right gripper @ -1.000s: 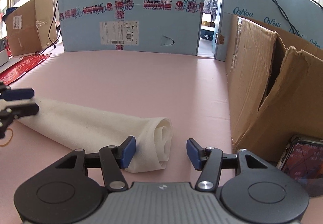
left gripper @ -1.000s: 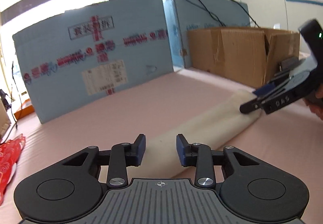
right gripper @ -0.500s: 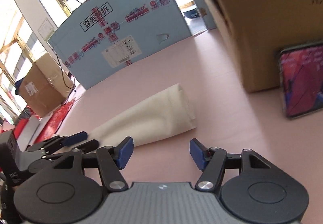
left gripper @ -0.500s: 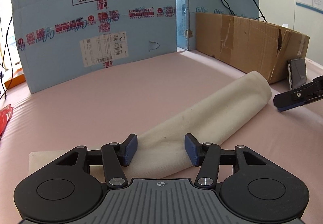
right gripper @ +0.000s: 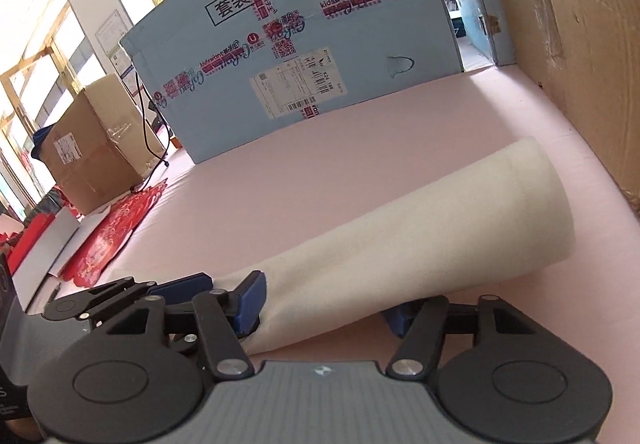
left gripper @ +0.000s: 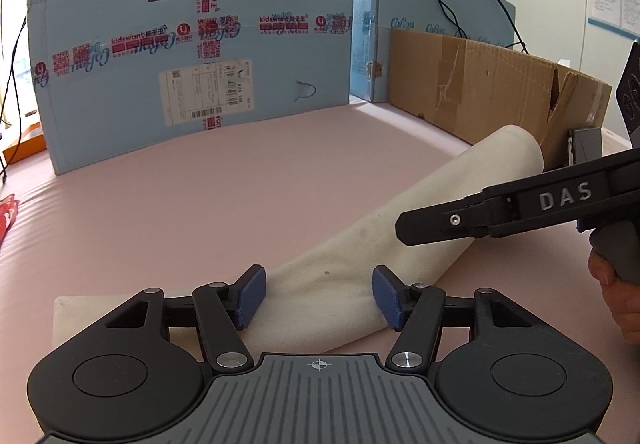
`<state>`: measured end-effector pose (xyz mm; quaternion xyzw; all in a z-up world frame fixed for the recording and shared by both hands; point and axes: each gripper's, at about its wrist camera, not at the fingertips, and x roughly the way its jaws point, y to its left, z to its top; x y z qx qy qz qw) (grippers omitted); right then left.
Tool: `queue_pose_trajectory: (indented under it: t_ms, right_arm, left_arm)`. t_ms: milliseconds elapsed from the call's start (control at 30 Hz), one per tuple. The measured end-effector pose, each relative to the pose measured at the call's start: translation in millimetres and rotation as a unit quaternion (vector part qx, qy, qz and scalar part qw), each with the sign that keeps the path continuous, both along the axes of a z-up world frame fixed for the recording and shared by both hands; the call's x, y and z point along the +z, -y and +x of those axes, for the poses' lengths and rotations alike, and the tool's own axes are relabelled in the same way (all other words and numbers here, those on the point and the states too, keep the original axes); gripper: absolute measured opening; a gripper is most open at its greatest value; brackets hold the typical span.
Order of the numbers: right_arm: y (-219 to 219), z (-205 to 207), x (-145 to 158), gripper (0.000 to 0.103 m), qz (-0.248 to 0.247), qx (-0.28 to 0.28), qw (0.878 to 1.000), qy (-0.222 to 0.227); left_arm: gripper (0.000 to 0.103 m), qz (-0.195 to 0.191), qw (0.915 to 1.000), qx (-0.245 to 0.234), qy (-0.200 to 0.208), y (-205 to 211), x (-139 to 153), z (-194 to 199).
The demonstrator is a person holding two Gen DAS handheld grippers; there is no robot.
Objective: Fold shopping bag
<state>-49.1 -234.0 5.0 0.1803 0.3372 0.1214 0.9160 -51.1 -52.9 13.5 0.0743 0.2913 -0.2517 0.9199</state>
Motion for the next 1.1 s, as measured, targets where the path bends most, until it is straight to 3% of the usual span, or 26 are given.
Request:
queue_pose_trajectory:
  t_ms: [67, 200, 300, 400, 533, 667, 767, 967, 1067, 1100]
  right_arm:
    - [-3, -1, 2, 0.033, -0.013, -0.009, 1.0, 0.016]
    - [-20, -8, 11, 0.029, -0.074, 0.016, 0.995, 0.065]
    - [-38, -11, 15, 0.026, -0.152, 0.044, 0.983, 0.093]
    - [-59, -16, 17, 0.024, -0.237, 0.071, 0.962, 0.117]
    - [-67, -18, 20, 0.022, -0.276, 0.089, 0.949, 0.121]
    - [-77, -22, 18, 0.022, -0.322, 0.11, 0.932, 0.126]
    - [-96, -28, 16, 0.021, -0.386, 0.139, 0.899, 0.151]
    - [-143, -44, -3, 0.02, -0.512, 0.243, 0.802, 0.19]
    - [-157, -49, -14, 0.02, -0.55, 0.266, 0.765, 0.203]
    - [-160, -50, -17, 0.019, -0.557, 0.269, 0.758, 0.205]
  left_arm:
    - [0.059, 0.002, 1.0, 0.0, 0.001, 1, 0, 0]
    - [0.059, 0.004, 1.0, 0.0, 0.002, 1, -1, -1]
    - [0.059, 0.004, 1.0, 0.0, 0.002, 1, -1, -1]
    - [0.06, 0.004, 1.0, 0.001, 0.004, 0, 0, -2]
    - [0.061, 0.011, 0.9993, 0.006, 0.035, -10, 9, -18]
    - [0.061, -0.001, 0.9983, 0.043, 0.039, -41, 15, -34]
    - [0.061, -0.001, 0.9977, 0.067, 0.013, -57, 4, -29]
    - [0.065, -0.031, 0.9972, 0.066, -0.018, -70, -5, -20]
    - [0.067, -0.062, 0.9958, 0.063, -0.026, -77, -6, -17]
    - [0.068, -0.072, 0.995, 0.062, -0.029, -79, -6, -16]
